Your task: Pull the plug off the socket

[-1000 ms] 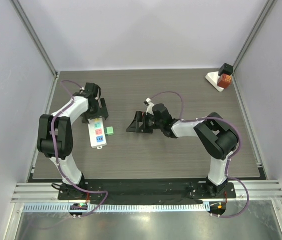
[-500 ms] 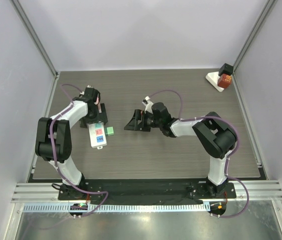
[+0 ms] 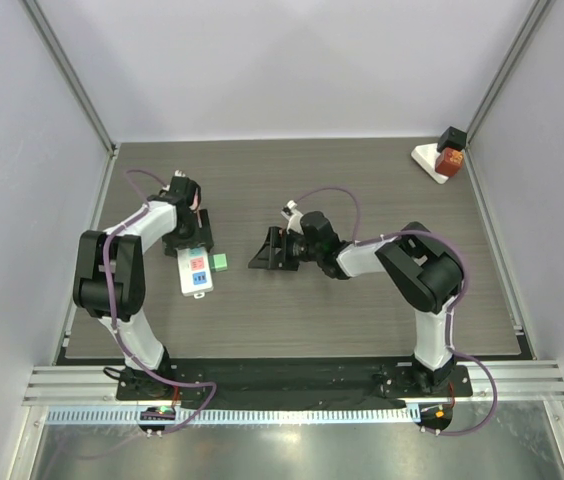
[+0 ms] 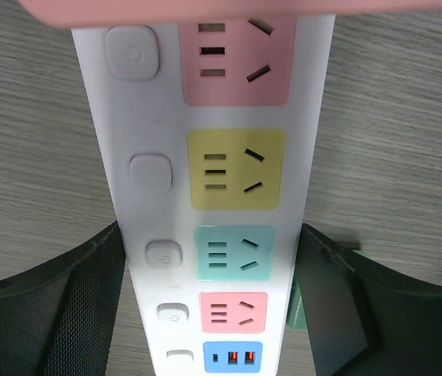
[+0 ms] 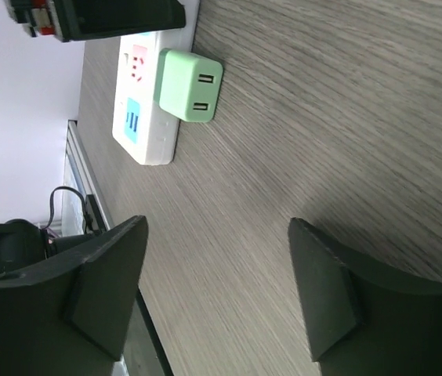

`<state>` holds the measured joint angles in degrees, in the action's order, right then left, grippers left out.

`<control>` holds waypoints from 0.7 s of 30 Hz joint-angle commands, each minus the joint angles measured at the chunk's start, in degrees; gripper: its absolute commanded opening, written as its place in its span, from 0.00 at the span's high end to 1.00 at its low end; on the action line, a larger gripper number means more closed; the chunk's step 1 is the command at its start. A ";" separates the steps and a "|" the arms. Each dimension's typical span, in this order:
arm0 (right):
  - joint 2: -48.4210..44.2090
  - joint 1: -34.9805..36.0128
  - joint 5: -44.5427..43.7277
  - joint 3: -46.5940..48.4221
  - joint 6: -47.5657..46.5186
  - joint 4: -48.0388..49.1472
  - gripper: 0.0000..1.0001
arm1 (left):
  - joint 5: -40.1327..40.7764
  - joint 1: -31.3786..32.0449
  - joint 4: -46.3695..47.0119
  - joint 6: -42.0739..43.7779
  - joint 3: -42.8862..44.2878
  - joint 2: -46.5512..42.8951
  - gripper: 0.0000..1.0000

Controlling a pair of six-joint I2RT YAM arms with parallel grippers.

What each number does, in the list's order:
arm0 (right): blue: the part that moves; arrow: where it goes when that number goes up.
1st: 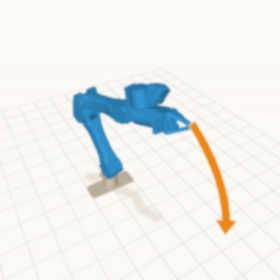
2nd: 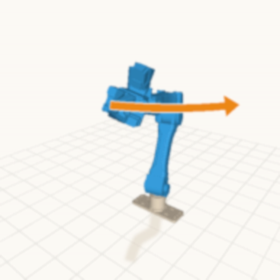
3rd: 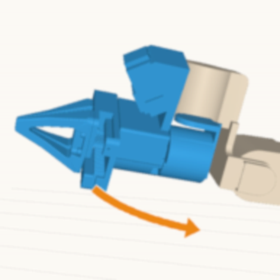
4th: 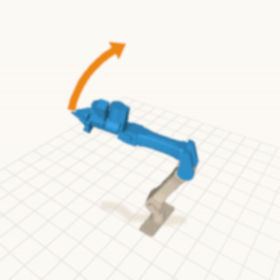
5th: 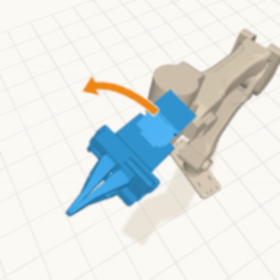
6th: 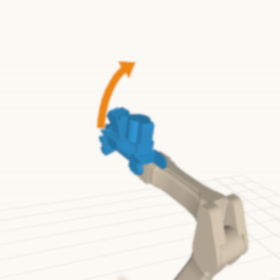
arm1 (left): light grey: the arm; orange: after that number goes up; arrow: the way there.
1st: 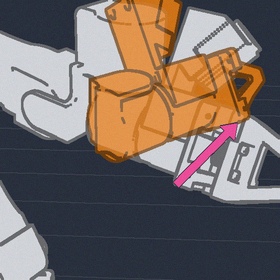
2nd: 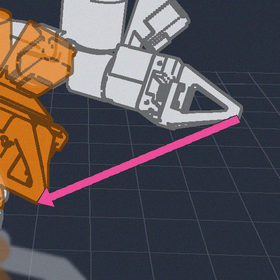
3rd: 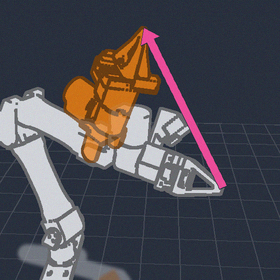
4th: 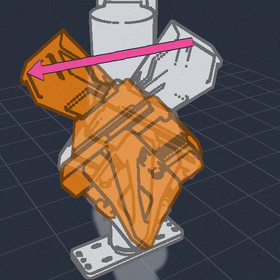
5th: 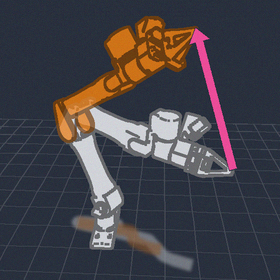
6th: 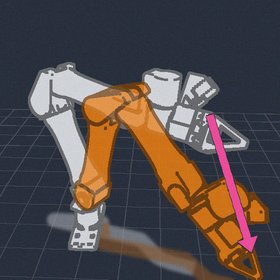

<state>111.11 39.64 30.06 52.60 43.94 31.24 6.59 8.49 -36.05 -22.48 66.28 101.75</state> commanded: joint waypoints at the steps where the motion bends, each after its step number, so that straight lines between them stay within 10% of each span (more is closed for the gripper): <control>1: 1.74 0.79 1.13 2.77 0.09 3.12 0.24 | -5.08 0.12 3.36 -0.37 0.51 1.25 0.56; 5: 3.94 1.58 2.72 3.83 1.23 4.61 0.27 | -9.13 0.30 4.06 -1.16 0.17 1.08 0.75; 7: 4.47 2.02 2.81 4.18 1.32 4.88 0.27 | -9.75 0.65 4.24 -1.42 -0.01 0.29 1.00; 21: 8.95 2.73 1.41 4.00 8.17 11.56 0.24 | -17.40 5.13 10.30 -3.80 -4.93 -4.81 1.00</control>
<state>118.83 42.04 32.99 55.64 50.17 40.18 -4.54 12.73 -28.82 -24.93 62.37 98.59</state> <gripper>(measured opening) 0.759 0.785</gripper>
